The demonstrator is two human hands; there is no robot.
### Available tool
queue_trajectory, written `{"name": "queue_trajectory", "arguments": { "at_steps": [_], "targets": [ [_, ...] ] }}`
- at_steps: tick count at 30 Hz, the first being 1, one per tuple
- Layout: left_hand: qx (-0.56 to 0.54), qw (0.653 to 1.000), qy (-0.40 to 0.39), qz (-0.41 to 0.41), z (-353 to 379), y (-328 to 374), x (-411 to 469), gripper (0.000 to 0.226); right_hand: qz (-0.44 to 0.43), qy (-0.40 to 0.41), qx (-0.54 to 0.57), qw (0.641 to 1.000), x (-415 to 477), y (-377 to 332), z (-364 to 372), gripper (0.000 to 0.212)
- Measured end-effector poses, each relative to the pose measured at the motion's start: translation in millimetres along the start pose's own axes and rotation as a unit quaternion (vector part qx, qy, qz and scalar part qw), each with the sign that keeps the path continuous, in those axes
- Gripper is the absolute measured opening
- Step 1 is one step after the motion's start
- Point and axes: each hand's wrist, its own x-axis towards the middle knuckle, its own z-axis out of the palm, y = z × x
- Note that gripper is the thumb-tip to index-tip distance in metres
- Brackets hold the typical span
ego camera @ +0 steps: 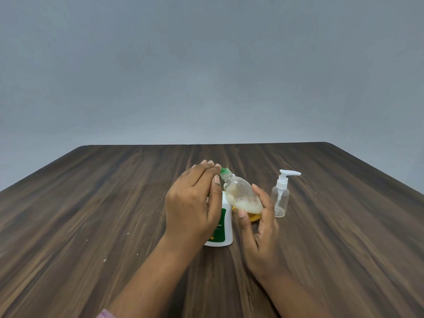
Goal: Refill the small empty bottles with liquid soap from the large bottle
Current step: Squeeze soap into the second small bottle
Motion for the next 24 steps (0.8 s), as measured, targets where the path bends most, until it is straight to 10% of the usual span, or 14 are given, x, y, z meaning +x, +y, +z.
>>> {"name": "queue_trajectory", "arguments": {
  "at_steps": [24],
  "targets": [
    [-0.013,1.0,0.003,-0.018,2.6,-0.1,-7.3,0.036,0.001,0.002,0.01,1.0,0.2,-1.4,-0.1,0.041]
  ]
}}
